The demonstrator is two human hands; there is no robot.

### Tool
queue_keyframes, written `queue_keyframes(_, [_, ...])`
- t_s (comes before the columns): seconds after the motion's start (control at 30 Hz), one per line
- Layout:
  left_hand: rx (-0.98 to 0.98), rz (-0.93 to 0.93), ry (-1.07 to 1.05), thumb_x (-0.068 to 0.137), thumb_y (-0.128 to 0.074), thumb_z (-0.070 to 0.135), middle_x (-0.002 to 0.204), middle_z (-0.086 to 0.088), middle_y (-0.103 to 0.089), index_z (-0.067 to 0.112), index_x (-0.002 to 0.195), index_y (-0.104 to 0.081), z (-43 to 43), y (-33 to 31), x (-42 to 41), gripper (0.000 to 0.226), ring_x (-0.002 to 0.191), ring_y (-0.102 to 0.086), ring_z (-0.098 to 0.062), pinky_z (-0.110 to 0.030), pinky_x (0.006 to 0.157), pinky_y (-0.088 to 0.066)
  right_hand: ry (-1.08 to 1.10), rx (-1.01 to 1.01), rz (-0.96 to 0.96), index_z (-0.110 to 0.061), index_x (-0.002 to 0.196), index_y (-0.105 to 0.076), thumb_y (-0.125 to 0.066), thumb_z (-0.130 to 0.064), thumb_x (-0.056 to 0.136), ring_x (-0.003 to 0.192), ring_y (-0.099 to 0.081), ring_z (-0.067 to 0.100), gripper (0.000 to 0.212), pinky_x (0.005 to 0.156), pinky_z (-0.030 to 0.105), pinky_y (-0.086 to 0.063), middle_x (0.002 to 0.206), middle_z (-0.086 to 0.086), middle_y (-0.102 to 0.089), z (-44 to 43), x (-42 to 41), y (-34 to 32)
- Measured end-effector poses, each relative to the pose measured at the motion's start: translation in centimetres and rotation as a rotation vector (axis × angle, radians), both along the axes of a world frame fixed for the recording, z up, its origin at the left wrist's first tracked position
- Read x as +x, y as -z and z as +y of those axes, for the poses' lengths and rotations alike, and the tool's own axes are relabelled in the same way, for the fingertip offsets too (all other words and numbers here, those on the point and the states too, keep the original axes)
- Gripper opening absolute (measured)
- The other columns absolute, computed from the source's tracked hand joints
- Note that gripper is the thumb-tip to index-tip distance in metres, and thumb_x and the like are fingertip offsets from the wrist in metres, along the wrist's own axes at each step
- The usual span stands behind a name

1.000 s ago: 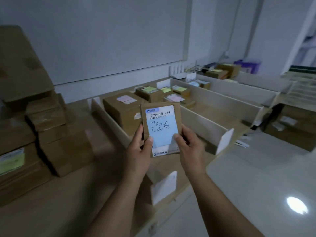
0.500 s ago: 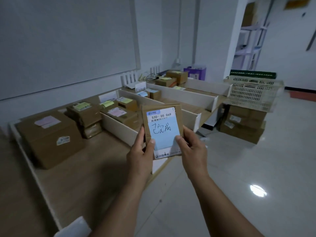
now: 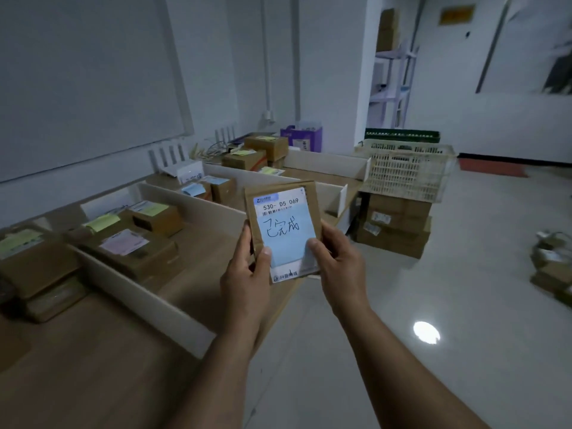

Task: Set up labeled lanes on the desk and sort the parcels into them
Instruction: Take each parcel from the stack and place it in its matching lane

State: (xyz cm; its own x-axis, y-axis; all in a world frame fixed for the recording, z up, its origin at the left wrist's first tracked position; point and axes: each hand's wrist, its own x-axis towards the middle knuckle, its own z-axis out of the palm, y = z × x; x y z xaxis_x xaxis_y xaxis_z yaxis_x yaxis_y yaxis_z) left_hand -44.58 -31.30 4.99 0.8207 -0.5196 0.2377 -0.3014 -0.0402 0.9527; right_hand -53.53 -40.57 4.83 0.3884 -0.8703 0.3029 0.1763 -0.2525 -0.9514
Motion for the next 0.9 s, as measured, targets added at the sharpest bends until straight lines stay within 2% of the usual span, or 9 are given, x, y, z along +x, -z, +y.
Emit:
queue_keyframes(0.1, [-0.028, 0.003, 0.033, 0.096, -0.051, 0.028, 0.123, 0.007, -0.06, 0.044, 0.142, -0.031, -5.4, -0.7, 2.7, 0.053, 0.092, -0.061, -0.007, -0.028, 0.075, -0.056, 0.039, -0.012, 0.028, -0.036, 0.114, -0.062, -0.058, -0.016, 0.093, 0.095, -0.066, 0.009, 0.029, 0.072, 0.037, -0.059, 0.105, -0.013, -0.068, -5.1, 2.2, -1.3])
queue_keyframes(0.23, [-0.04, -0.009, 0.089, 0.097, -0.048, 0.029, 0.128, 0.006, -0.057, 0.044, 0.142, -0.029, -11.9, -1.9, 6.9, 0.052, 0.097, -0.058, -0.009, -0.02, 0.066, -0.052, 0.066, -0.003, 0.028, -0.024, 0.119, -0.062, -0.057, -0.017, 0.094, 0.103, -0.066, 0.015, 0.027, 0.071, 0.037, -0.06, 0.108, -0.007, -0.068, -11.1, 5.9, -2.8])
queue_keyframes(0.33, [-0.035, -0.019, 0.103, 0.098, -0.045, 0.03, 0.127, 0.009, -0.055, 0.044, 0.143, -0.029, -15.6, -2.0, 9.3, 0.05, 0.093, -0.055, -0.006, -0.012, 0.059, -0.048, 0.089, -0.028, 0.05, -0.024, 0.116, -0.062, -0.057, -0.019, 0.093, 0.104, -0.065, 0.016, 0.024, 0.074, 0.042, -0.06, 0.111, -0.004, -0.068, -14.7, 8.1, -2.8])
queue_keyframes(0.47, [-0.027, -0.003, 0.133, 0.098, -0.045, 0.031, 0.131, 0.008, -0.054, 0.044, 0.142, -0.029, -19.8, -1.7, 11.0, 0.049, 0.095, -0.056, -0.005, -0.01, 0.054, -0.05, 0.1, -0.039, 0.063, -0.036, 0.107, -0.061, -0.058, -0.019, 0.093, 0.104, -0.065, 0.016, 0.022, 0.074, 0.043, -0.06, 0.11, -0.005, -0.068, -19.0, 9.9, -2.3])
queue_keyframes(0.63, [-0.046, 0.015, 0.108, 0.097, -0.047, 0.032, 0.13, 0.007, -0.056, 0.051, 0.139, -0.028, -25.4, -0.9, 12.9, 0.05, 0.101, -0.061, -0.011, -0.024, 0.067, -0.057, 0.081, -0.064, 0.044, -0.03, 0.119, -0.06, -0.058, -0.017, 0.093, 0.107, -0.063, 0.012, 0.029, 0.078, 0.04, -0.059, 0.114, -0.005, -0.067, -25.2, 11.9, -1.3])
queue_keyframes(0.73, [-0.055, 0.02, 0.047, 0.096, -0.049, 0.033, 0.129, 0.006, -0.056, 0.056, 0.137, -0.028, -29.5, 0.1, 14.6, 0.052, 0.102, -0.061, -0.01, -0.031, 0.075, -0.058, -0.018, -0.046, 0.044, -0.034, 0.119, -0.057, -0.055, -0.019, 0.095, 0.106, -0.064, 0.013, 0.029, 0.078, 0.041, -0.059, 0.115, -0.008, -0.067, -29.7, 14.0, -0.5])
queue_keyframes(0.9, [-0.102, 0.043, -0.092, 0.096, -0.05, 0.026, 0.129, 0.01, -0.056, 0.046, 0.142, -0.029, -37.7, 0.9, 16.6, 0.054, 0.098, -0.06, -0.003, -0.015, 0.068, -0.051, -0.166, -0.07, 0.052, -0.045, 0.106, -0.055, -0.054, -0.017, 0.095, 0.104, -0.064, 0.007, 0.03, 0.077, 0.033, -0.059, 0.107, -0.017, -0.066, -38.6, 17.5, 0.1])
